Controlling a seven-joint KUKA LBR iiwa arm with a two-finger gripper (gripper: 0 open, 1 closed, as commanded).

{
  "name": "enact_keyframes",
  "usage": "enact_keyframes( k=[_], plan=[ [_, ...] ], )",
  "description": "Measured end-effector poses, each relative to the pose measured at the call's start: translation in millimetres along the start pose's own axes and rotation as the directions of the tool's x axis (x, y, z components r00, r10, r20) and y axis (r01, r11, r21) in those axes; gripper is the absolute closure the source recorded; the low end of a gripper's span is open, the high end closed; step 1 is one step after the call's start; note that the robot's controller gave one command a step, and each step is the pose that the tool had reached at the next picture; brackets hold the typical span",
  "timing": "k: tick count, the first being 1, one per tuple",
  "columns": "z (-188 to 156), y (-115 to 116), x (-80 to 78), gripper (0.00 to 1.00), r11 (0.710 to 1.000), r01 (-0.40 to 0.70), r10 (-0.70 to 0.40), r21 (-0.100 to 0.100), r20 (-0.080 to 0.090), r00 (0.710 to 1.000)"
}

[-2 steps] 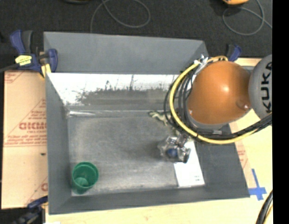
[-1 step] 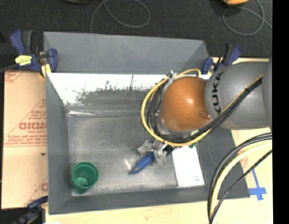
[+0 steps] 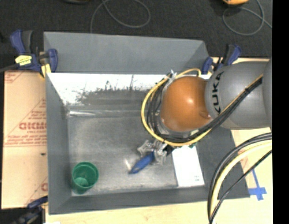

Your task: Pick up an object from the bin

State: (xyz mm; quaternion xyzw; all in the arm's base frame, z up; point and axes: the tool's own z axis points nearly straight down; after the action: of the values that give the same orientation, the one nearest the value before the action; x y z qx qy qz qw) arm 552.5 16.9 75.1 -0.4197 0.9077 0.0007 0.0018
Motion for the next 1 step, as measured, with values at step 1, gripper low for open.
enact_keyframes(
  k=[1],
  plan=[
    [-52.5,16.0,-1.0,1.0,1.0,-0.008,0.008,-0.004,-0.006,1.0]
  ],
)
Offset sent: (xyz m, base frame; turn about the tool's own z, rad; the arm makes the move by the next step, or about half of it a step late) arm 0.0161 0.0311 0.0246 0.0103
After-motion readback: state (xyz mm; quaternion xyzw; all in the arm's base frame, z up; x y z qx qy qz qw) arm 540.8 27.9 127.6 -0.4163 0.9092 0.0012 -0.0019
